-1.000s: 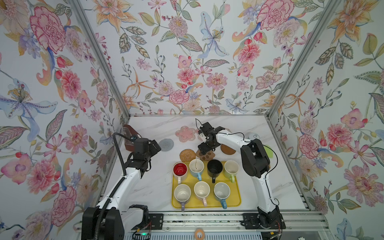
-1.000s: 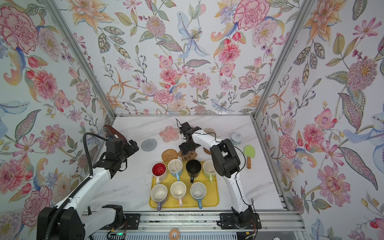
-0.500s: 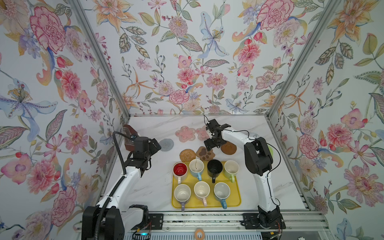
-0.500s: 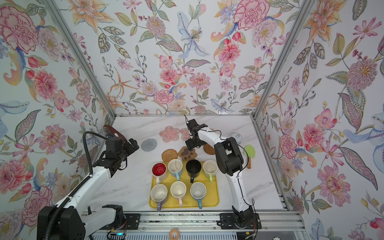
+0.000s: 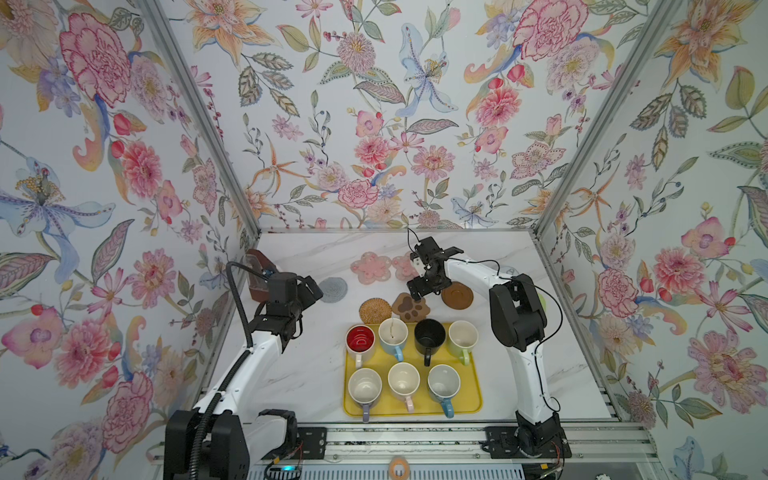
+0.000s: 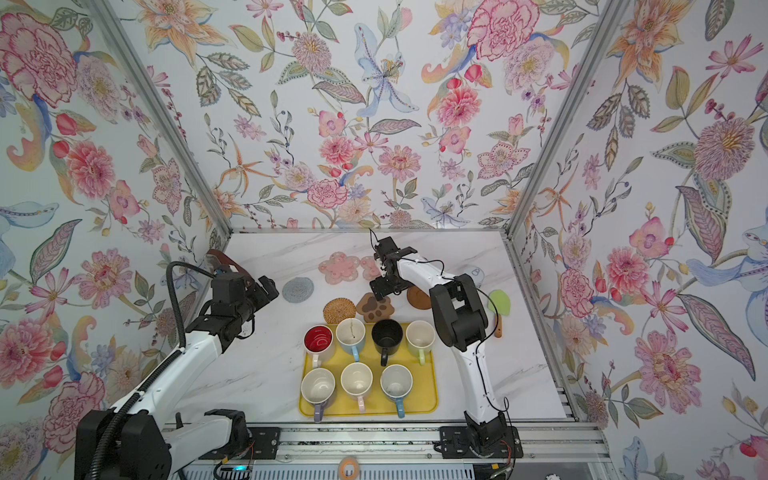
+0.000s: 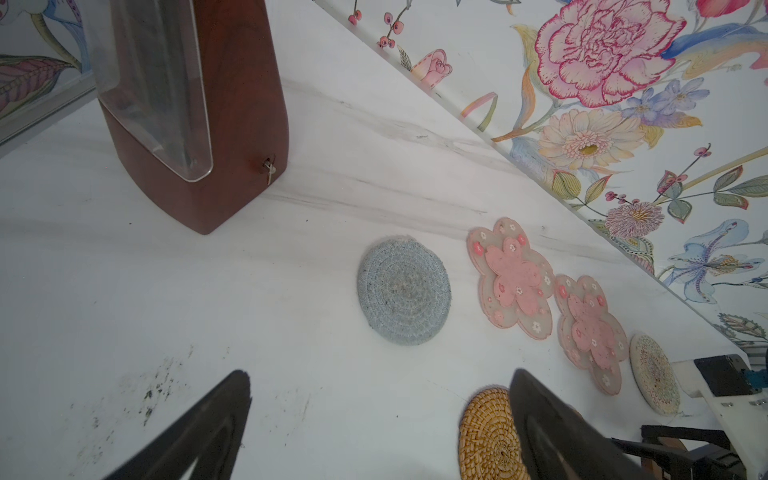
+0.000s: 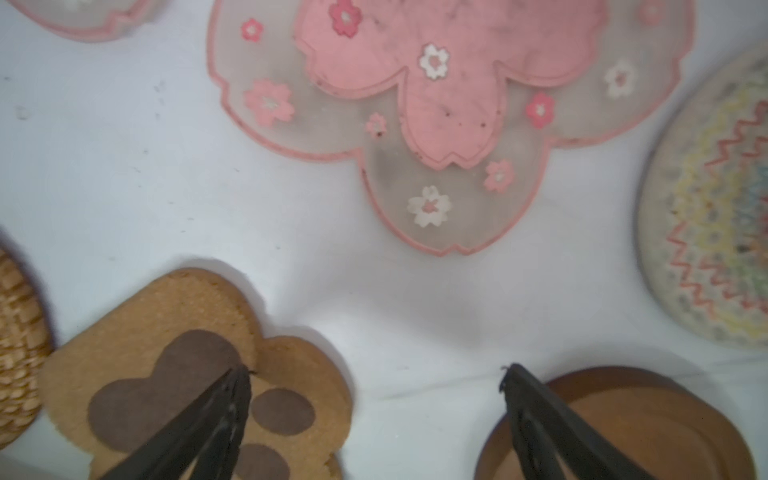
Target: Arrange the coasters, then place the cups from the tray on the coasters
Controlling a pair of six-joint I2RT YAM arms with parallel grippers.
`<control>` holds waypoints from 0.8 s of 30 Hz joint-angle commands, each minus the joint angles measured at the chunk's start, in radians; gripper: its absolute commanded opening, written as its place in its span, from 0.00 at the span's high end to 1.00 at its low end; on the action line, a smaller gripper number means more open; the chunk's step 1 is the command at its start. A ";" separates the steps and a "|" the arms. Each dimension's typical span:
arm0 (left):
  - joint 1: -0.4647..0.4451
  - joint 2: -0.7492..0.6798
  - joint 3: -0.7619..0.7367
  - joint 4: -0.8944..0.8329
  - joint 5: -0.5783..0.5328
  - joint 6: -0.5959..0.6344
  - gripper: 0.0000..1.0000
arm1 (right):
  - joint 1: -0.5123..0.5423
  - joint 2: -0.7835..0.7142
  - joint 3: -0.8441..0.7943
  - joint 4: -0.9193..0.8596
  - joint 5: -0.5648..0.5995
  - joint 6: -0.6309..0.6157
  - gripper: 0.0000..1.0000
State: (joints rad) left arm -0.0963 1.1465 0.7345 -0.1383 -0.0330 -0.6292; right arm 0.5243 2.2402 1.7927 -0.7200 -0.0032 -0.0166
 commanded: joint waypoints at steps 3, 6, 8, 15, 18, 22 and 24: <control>0.011 0.000 0.034 -0.027 0.004 0.003 0.01 | 0.019 -0.014 0.030 -0.002 -0.072 -0.052 0.02; 0.011 0.000 0.036 -0.030 0.004 0.003 0.01 | 0.043 -0.004 0.038 -0.002 -0.080 -0.054 0.01; 0.011 0.001 0.036 -0.030 0.006 -0.001 0.01 | 0.053 0.002 0.042 -0.002 -0.084 -0.054 0.01; 0.012 0.000 0.036 -0.026 0.014 -0.009 0.01 | 0.071 0.030 0.076 -0.019 -0.091 -0.054 0.01; 0.010 -0.003 0.035 -0.025 0.016 -0.009 0.01 | 0.079 0.041 0.088 -0.031 -0.087 -0.056 0.01; 0.012 -0.009 0.031 -0.026 0.016 -0.010 0.01 | 0.092 0.052 0.098 -0.045 -0.072 -0.057 0.01; 0.011 -0.013 0.028 -0.025 0.015 -0.009 0.01 | 0.100 0.060 0.103 -0.054 -0.061 -0.061 0.01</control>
State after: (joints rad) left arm -0.0959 1.1461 0.7387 -0.1425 -0.0296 -0.6296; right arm 0.6102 2.2604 1.8694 -0.7326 -0.0776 -0.0605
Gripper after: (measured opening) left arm 0.989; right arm 0.992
